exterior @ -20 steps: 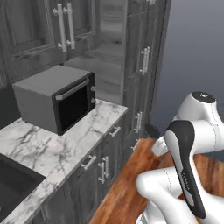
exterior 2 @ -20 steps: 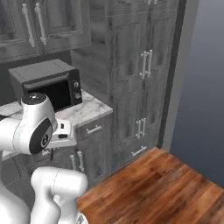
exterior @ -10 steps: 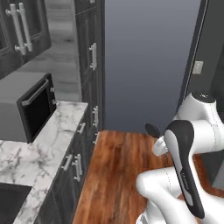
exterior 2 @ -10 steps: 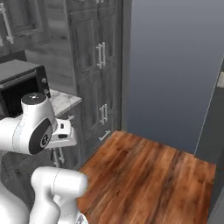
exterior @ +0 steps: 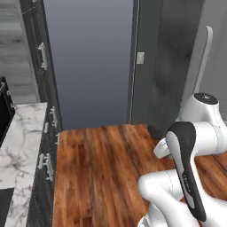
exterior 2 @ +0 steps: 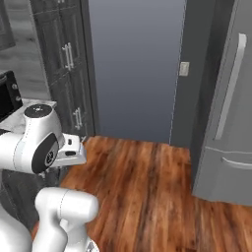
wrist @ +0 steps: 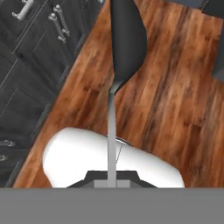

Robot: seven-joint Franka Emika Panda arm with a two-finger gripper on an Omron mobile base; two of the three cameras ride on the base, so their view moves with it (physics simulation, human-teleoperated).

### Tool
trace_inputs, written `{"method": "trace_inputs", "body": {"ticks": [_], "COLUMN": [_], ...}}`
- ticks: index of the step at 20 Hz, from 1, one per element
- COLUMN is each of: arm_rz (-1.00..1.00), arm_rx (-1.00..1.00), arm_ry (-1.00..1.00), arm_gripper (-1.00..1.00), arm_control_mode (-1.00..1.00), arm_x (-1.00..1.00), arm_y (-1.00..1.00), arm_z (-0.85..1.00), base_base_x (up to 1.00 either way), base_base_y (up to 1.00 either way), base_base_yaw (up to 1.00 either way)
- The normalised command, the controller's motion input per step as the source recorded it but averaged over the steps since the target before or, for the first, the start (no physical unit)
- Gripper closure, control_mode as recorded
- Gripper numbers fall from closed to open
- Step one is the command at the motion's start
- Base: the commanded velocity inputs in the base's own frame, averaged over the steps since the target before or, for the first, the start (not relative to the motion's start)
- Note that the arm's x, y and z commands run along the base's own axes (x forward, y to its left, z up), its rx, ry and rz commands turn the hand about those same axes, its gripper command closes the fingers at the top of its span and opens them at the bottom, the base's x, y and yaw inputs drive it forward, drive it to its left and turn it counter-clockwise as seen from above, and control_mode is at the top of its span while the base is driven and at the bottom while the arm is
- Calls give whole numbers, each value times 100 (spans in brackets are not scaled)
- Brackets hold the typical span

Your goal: Take the fork and place it on the left side of the plate. Then take the spoon and place it on the right side of the plate. Make sure they're directly next to the plate.

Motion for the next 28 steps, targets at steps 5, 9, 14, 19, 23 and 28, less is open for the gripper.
{"method": "trace_inputs", "body": {"ticks": [5, 9, 14, 19, 23, 28], "arm_rz": [0, 0, 0, 0, 0, 0], "arm_rx": [0, 0, 0, 0, 0, 0], "arm_ry": [0, 0, 0, 0, 0, 0], "arm_gripper": [100, 100, 100, 100, 100, 100], "arm_control_mode": [100, 100, 100, 100, 100, 100], "arm_x": [0, 0, 0, 0, 0, 0], "arm_y": [0, 0, 0, 0, 0, 0], "arm_z": [0, 0, 0, 0, 0, 0], "base_base_x": [-85, -92, -93, -90, -95, -94], "base_base_y": [-10, -24, -28, -37, -40, -40], "base_base_yaw": [-39, -28, -24, -13, -2, 0]}}
